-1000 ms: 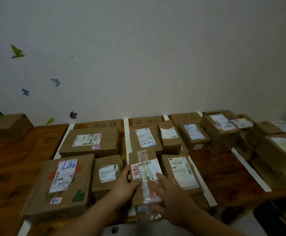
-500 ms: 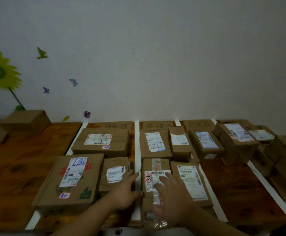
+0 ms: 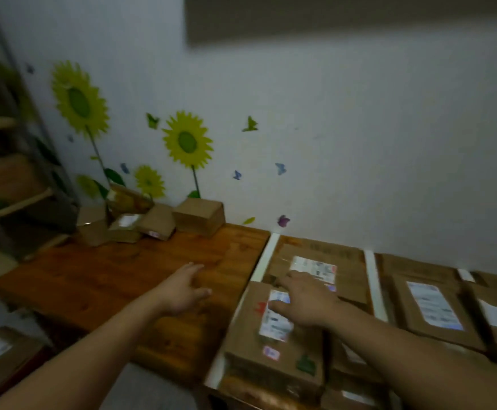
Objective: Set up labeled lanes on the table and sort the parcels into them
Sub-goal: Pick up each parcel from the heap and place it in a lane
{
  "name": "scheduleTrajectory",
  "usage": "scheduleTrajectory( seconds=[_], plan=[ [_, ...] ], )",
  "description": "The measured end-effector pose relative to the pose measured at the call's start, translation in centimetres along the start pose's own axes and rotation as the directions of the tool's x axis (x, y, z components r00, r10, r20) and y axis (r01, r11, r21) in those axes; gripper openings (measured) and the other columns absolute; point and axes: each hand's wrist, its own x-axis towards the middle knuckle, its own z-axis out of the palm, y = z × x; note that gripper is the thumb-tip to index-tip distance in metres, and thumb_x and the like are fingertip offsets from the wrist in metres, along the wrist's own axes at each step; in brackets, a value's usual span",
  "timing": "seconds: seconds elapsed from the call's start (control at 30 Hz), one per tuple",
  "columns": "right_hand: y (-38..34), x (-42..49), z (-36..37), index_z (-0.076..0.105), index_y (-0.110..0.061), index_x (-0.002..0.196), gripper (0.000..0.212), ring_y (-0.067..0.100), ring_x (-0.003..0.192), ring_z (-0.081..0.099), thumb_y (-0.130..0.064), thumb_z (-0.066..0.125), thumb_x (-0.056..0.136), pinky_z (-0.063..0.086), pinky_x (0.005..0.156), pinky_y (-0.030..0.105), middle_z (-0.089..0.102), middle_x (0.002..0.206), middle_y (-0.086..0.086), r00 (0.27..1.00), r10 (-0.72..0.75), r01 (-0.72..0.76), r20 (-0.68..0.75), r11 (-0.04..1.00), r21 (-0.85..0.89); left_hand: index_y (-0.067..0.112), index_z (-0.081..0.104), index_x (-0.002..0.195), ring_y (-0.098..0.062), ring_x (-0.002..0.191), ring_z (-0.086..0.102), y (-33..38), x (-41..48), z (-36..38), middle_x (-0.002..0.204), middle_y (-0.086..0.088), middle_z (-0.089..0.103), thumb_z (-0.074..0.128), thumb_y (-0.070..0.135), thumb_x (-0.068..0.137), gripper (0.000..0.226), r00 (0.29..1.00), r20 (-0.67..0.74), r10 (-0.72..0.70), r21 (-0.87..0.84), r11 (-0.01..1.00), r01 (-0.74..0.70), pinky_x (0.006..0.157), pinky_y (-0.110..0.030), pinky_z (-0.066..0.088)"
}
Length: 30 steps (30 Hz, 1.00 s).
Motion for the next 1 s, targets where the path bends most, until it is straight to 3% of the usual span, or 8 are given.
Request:
scheduleTrajectory(
  seconds=[0.07, 0.3, 0.6, 0.67, 0.77, 0.9, 1.0],
  plan=[
    [-3.9, 4.1, 0.5, 0.055, -0.026, 0.123, 0.058, 0.025, 0.11, 0.054, -0.065, 0.043, 0.082, 0.047, 0.09, 0.039, 0.057, 0.121, 0.003, 1.0, -0.026, 0.026, 0.004, 1.0, 0.018, 0.023, 0.025, 0.147, -0.022, 0.143, 0.017, -4.2, 1.0, -3.8, 0.157, -0.004, 0.015, 0.062, 0.04, 0.087, 0.073, 0.999, -0.018, -0.035, -0.012, 0.999, 0.035, 0.111, -0.032, 0.023],
    [-14.1, 15.0, 2.1, 0.043, -0.028, 0.137, 0.062, 0.023, 0.125, 0.043, -0.062, 0.049, 0.086, 0.039, 0.102, 0.037, 0.046, 0.137, 0.002, 0.993, -0.057, 0.05, 0.103, 0.996, 0.068, 0.025, 0.027, 0.146, -0.024, 0.139, 0.026, -16.6, 3.4, -13.7, 0.155, -0.004, 0.02, 0.064, 0.039, 0.085, 0.073, 0.981, -0.054, -0.189, -0.077, 0.98, 0.184, 0.106, -0.033, 0.031],
    [-14.7, 27.4, 3.0, 0.047, -0.022, 0.135, 0.059, 0.02, 0.12, 0.049, -0.056, 0.054, 0.088, 0.043, 0.097, 0.032, 0.049, 0.137, 0.003, 0.979, 0.149, -0.18, 0.14, 0.954, 0.241, 0.023, 0.021, 0.149, -0.024, 0.136, 0.032, -21.3, 13.7, -18.2, 0.154, -0.006, 0.023, 0.063, 0.041, 0.086, 0.077, 0.983, 0.009, -0.182, -0.088, 0.979, 0.182, 0.096, -0.026, 0.034],
    [-14.2, 31.0, 3.3, 0.048, -0.021, 0.135, 0.057, 0.021, 0.121, 0.05, -0.053, 0.056, 0.088, 0.043, 0.095, 0.03, 0.051, 0.137, 0.004, 0.974, 0.189, -0.219, 0.128, 0.933, 0.286, 0.024, 0.021, 0.148, -0.022, 0.128, 0.042, -21.5, 17.1, -19.1, 0.152, -0.006, 0.028, 0.062, 0.043, 0.086, 0.077, 0.989, 0.019, -0.15, -0.062, 0.987, 0.15, 0.091, -0.023, 0.038],
    [-13.6, 36.4, 3.8, 0.049, -0.021, 0.133, 0.052, 0.019, 0.113, 0.053, -0.049, 0.057, 0.089, 0.04, 0.084, 0.026, 0.054, 0.132, 0.003, 0.955, 0.257, -0.296, 0.148, 0.852, 0.431, 0.022, 0.022, 0.149, -0.015, 0.103, 0.054, -21.7, 22.4, -20.7, 0.147, -0.007, 0.036, 0.062, 0.043, 0.086, 0.077, 0.992, 0.03, -0.122, -0.045, 0.991, 0.124, 0.072, -0.015, 0.044],
    [-12.9, 42.4, 5.0, 0.048, -0.018, 0.134, 0.054, 0.021, 0.111, 0.053, -0.047, 0.058, 0.09, 0.044, 0.089, 0.031, 0.054, 0.13, 0.006, 0.904, 0.368, -0.426, 0.219, 0.717, 0.553, 0.019, 0.02, 0.149, -0.023, 0.118, 0.05, -22.4, 29.2, -22.2, 0.146, -0.012, 0.038, 0.063, 0.041, 0.086, 0.079, 0.992, 0.062, -0.109, -0.019, 0.994, 0.111, 0.082, -0.025, 0.043],
    [-12.0, 45.8, 5.9, 0.048, -0.016, 0.134, 0.052, 0.019, 0.103, 0.053, -0.042, 0.058, 0.091, 0.045, 0.089, 0.033, 0.054, 0.129, 0.008, 0.852, 0.454, -0.511, 0.259, 0.62, 0.596, 0.019, 0.022, 0.148, -0.023, 0.126, 0.044, -22.8, 34.4, -22.6, 0.151, -0.01, 0.031, 0.063, 0.042, 0.086, 0.078, 0.992, 0.085, -0.096, -0.006, 0.995, 0.097, 0.083, -0.021, 0.038]
  ],
)
